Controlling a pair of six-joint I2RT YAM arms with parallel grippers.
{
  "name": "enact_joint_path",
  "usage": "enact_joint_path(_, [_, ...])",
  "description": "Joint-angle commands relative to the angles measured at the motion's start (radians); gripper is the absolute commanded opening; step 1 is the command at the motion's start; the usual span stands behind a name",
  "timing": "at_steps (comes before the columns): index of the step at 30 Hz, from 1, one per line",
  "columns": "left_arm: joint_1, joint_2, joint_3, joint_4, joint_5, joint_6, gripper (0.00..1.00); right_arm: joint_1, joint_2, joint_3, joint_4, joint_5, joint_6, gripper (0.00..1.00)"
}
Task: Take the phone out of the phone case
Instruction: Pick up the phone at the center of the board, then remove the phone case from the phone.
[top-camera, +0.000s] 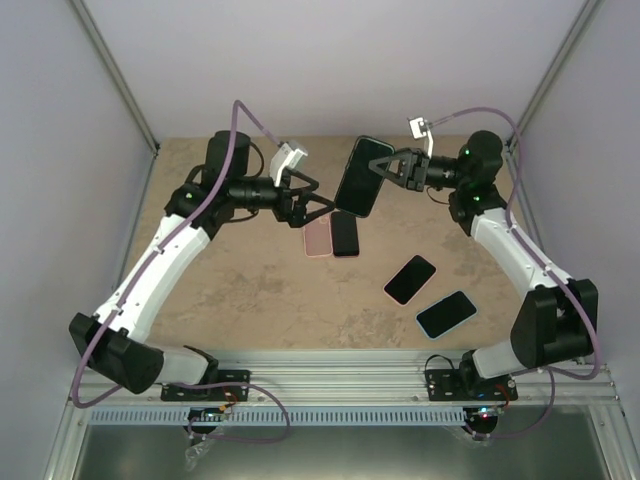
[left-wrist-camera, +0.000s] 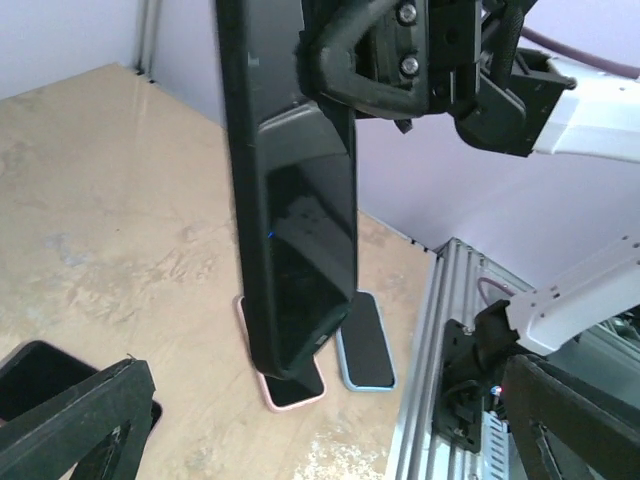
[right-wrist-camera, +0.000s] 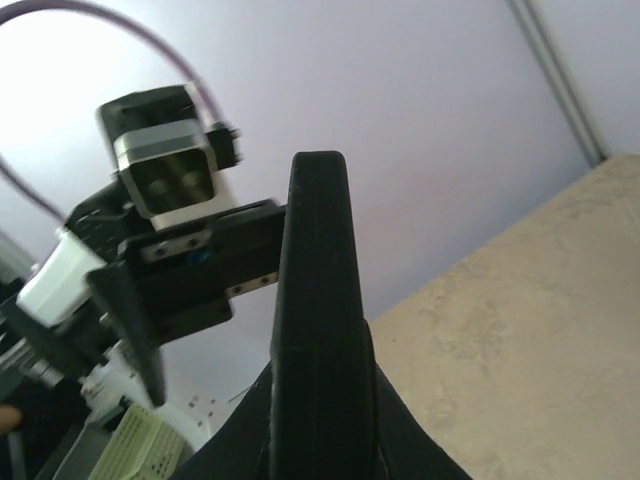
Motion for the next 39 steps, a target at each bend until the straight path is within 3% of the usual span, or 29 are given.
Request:
enact_joint_path(1, [0.023, -0.044, -0.029, 0.044, 0.124, 0.011, 0.97, 0.0, -0.077, -0.036, 0.212, -0.118, 0.064, 0.01])
enact_joint_path(12, [0.022, -0.074, -0.14, 0.145, 0.21, -0.046, 0.85, 0.021, -0.096, -0.08, 0.409, -0.104, 0.25, 0.01])
enact_joint_path(18, [0.015, -0.066, -0.164, 0.177, 0.129, -0.079, 0.79, 0.038, -0.089, -0.076, 0.426, -0.09, 0.291, 0.0])
enact_joint_path(39, [-0.02, -0.056, -0.193, 0.188, 0.16, -0.066, 0.78, 0.044, -0.06, -0.082, 0.461, -0.055, 0.321, 0.0])
